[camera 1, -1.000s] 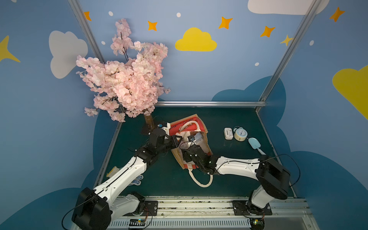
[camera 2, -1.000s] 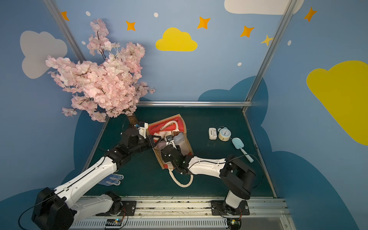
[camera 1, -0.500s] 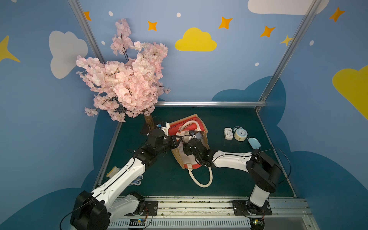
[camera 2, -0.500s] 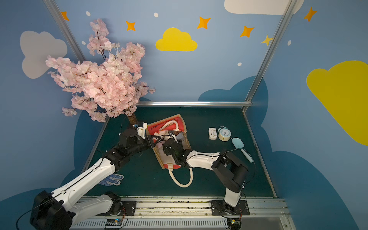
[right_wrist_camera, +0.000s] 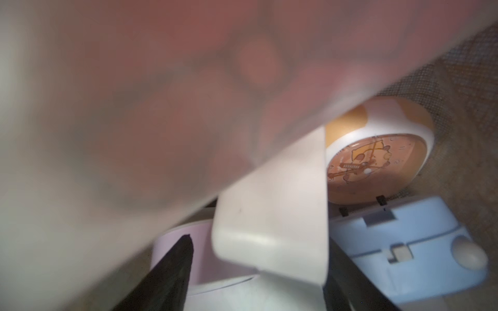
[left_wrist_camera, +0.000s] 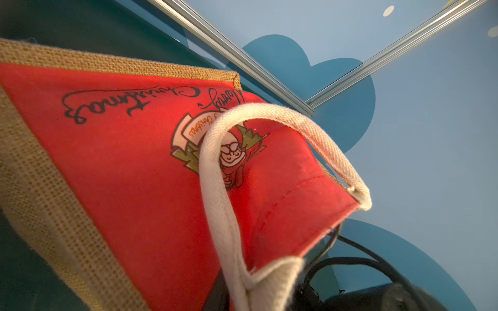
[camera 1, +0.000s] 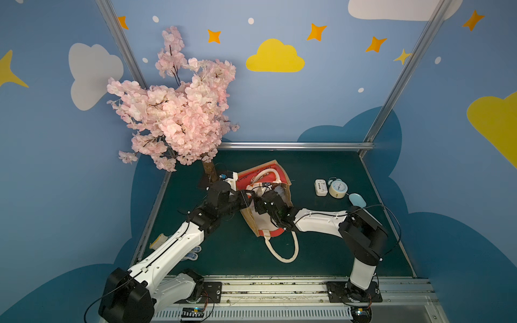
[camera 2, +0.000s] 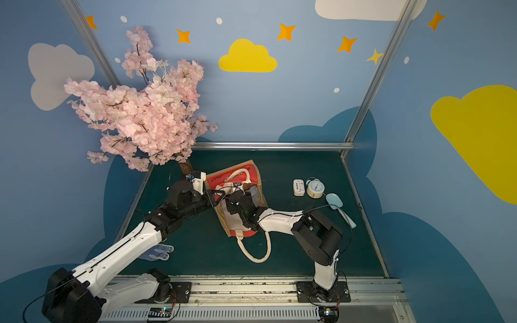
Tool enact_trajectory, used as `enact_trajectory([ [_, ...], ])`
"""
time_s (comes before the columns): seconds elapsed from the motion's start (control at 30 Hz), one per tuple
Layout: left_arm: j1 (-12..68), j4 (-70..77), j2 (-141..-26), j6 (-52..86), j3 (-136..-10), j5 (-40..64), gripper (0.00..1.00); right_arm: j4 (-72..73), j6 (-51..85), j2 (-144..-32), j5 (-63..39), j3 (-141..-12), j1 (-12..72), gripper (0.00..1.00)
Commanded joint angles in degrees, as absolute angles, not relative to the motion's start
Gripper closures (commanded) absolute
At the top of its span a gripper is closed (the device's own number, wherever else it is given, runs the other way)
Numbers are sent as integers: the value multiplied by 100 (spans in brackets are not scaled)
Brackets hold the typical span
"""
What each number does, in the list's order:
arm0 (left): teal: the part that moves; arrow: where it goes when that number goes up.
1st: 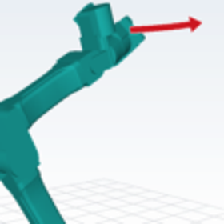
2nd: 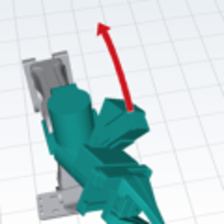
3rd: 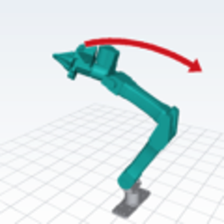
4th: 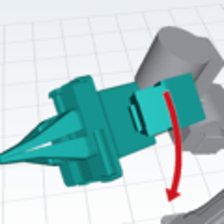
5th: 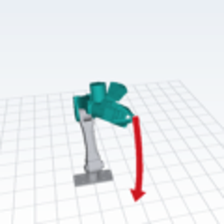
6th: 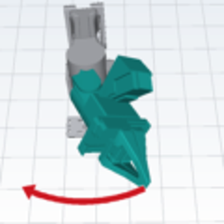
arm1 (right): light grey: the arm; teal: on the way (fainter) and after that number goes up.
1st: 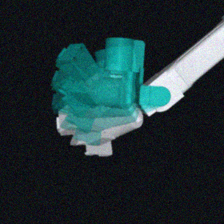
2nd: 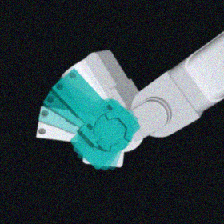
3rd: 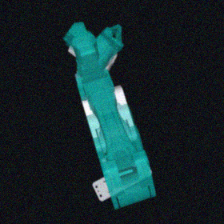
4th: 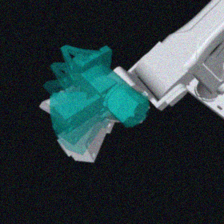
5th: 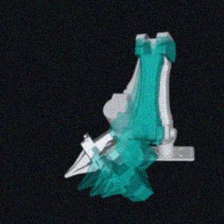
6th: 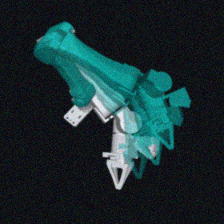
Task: Take the alarm clock out of the canvas bag
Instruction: Pick up the alarm from the canvas bag, then place the alarm at the canvas bag.
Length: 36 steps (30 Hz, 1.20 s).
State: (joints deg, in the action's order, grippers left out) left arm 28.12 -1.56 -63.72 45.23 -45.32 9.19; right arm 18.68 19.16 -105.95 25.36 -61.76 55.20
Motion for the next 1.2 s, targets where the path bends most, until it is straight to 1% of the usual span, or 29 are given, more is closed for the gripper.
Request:
enact_trajectory([
  [0.0, 2781, -174, -6278, 4465, -4491, 915, 78, 1995, 1837, -10729, 2505, -6388, 5392, 28],
  [0.23, 2782, -149, -6270, 4489, -4436, 905, 78, 1970, 1790, -10782, 2402, -6495, 5223, 25],
  [0.33, 2779, -134, -6295, 4517, -4421, 915, 78, 1857, 1793, -10852, 2280, -6646, 5216, 25],
  [0.43, 2782, -114, -6297, 4522, -4421, 905, 78, 1970, 1811, -10924, 2237, -6650, 5217, 29],
  [0.57, 2782, -149, -6278, 4517, -4423, 888, 78, 1908, 1781, -10936, 2180, -6699, 5220, 45],
  [0.83, 2786, -141, -6273, 4509, -4400, 839, 78, 1694, 1661, -10484, 2301, -6256, 5264, 47],
  [1.0, 2784, -106, -6298, 4535, -4364, 826, 78, 1792, 1561, -9879, 2393, -5721, 5377, 51],
  [1.17, 2779, -55, -6354, 4570, -4368, 815, 78, 1556, 1371, -9492, 2406, -5519, 5578, 52],
])
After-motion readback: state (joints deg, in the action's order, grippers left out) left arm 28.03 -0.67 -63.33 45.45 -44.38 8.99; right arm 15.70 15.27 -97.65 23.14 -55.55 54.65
